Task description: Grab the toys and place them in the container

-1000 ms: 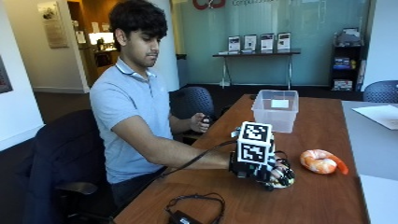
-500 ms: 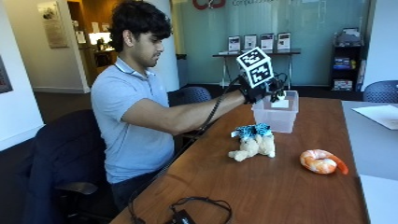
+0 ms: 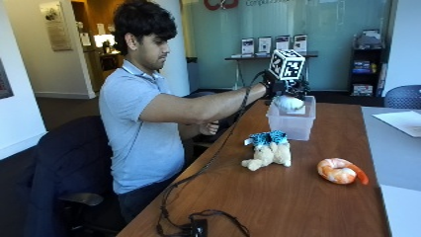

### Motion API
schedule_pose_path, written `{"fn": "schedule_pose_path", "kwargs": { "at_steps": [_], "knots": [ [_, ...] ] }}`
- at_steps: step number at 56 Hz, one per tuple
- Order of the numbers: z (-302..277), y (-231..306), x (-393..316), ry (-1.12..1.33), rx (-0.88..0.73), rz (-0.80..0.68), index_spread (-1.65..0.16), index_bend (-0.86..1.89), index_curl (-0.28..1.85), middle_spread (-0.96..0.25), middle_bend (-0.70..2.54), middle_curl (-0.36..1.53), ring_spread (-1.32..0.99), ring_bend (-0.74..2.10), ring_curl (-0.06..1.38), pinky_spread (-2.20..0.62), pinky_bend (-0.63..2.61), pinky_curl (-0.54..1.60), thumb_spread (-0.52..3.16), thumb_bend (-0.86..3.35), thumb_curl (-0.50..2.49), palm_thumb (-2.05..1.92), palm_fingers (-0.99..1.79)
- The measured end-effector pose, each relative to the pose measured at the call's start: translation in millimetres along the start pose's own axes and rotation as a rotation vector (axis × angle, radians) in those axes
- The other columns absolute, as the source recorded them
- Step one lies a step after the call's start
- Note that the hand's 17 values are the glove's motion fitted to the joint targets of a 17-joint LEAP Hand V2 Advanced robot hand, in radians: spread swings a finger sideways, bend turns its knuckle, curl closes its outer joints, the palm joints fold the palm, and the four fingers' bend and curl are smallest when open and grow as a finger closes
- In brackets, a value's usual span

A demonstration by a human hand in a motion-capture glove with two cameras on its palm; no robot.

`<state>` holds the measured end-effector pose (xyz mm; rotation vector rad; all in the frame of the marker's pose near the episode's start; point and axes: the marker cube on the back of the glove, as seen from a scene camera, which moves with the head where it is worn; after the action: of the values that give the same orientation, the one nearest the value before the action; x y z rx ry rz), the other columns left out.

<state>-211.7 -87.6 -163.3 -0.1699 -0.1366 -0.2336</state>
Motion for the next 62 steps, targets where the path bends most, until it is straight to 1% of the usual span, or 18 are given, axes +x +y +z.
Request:
{"fn": "schedule_pose_path", "kwargs": {
  "at_steps": [2,5,8,16,23,28,32,38,39,40,42,43,44,45,48,50,56,62],
  "knots": [
    [9,-4,-5,0.023,-0.015,0.021,-0.29,0.14,0.27,0.03,0.13,0.27,-0.10,0.35,0.27,-0.17,1.05,0.44,1.50,0.39,0.20,0.12,-0.24],
    [11,7,7,0.058,-0.012,0.041,-0.29,0.14,0.25,0.02,0.13,0.26,-0.07,0.27,0.21,-0.11,1.02,0.40,1.41,0.27,0.18,-0.04,-0.21],
    [13,20,22,0.078,-0.031,0.073,-0.30,0.14,0.24,0.02,0.13,0.25,-0.05,0.24,0.19,-0.06,1.00,0.37,1.35,0.18,0.17,-0.09,-0.19],
    [25,71,73,0.068,-0.131,0.194,-0.30,0.13,0.24,0.02,0.13,0.24,-0.03,0.21,0.19,0.01,0.98,0.35,1.28,0.04,0.18,-0.06,-0.18],
    [57,116,120,0.063,-0.200,0.288,-0.31,0.14,0.24,0.02,0.12,0.22,-0.01,0.18,0.20,0.04,0.98,0.35,1.42,0.10,0.22,0.09,-0.19],
    [89,132,142,0.100,-0.255,0.353,-0.32,0.15,0.24,0.02,0.11,0.21,0.00,0.16,0.19,0.04,1.02,0.36,1.52,0.18,0.26,0.22,-0.18],
    [112,139,155,0.114,-0.257,0.370,-0.32,0.14,0.24,0.02,0.11,0.21,0.00,0.16,0.19,0.03,1.07,0.37,1.56,0.20,0.27,0.25,-0.17],
    [141,137,164,0.129,-0.179,0.350,-0.32,0.06,0.20,0.03,0.12,0.20,-0.01,0.25,0.22,-0.06,1.25,0.41,1.60,0.22,0.28,0.26,-0.07],
    [144,136,164,0.121,-0.157,0.341,-0.32,0.03,0.19,0.03,0.13,0.20,-0.02,0.31,0.23,-0.09,1.29,0.42,1.60,0.23,0.28,0.27,-0.02],
    [145,135,164,0.109,-0.131,0.331,-0.31,-0.01,0.17,0.03,0.10,0.19,-0.04,0.47,0.28,-0.15,1.35,0.43,1.62,0.25,0.29,0.29,0.12],
    [146,135,164,0.084,-0.075,0.308,-0.31,0.00,0.13,0.03,0.10,0.17,-0.06,0.63,0.29,-0.20,1.40,0.42,1.65,0.30,0.31,0.36,0.23],
    [145,134,164,0.079,-0.047,0.298,-0.31,0.04,0.13,0.03,0.10,0.17,-0.09,0.75,0.33,-0.22,1.42,0.43,1.67,0.35,0.33,0.42,0.35],
    [144,134,164,0.077,-0.020,0.291,-0.31,0.06,0.13,0.02,0.10,0.16,-0.10,0.79,0.33,-0.23,1.42,0.42,1.67,0.37,0.34,0.44,0.36],
    [143,133,165,0.076,0.006,0.287,-0.31,0.12,0.14,0.02,0.12,0.17,-0.12,0.85,0.36,-0.24,1.42,0.43,1.65,0.41,0.37,0.51,0.45],
    [138,132,166,0.054,0.064,0.280,-0.31,0.16,0.16,0.02,0.15,0.17,-0.15,0.95,0.41,-0.27,1.40,0.43,1.62,0.47,0.41,0.61,0.52],
    [131,134,168,0.034,0.089,0.277,-0.30,0.21,0.17,0.01,0.18,0.18,-0.18,0.98,0.43,-0.28,1.38,0.43,1.58,0.49,0.44,0.68,0.61],
    [105,134,170,0.017,0.156,0.288,-0.29,0.25,0.23,0.00,0.19,0.20,-0.23,1.00,0.48,-0.30,1.35,0.44,1.48,0.50,0.52,0.77,0.64],
    [60,124,160,-0.028,0.241,0.275,-0.28,0.26,0.26,-0.01,0.19,0.22,-0.26,0.99,0.49,-0.31,1.34,0.44,1.40,0.49,0.57,0.82,0.64]
  ]
}}
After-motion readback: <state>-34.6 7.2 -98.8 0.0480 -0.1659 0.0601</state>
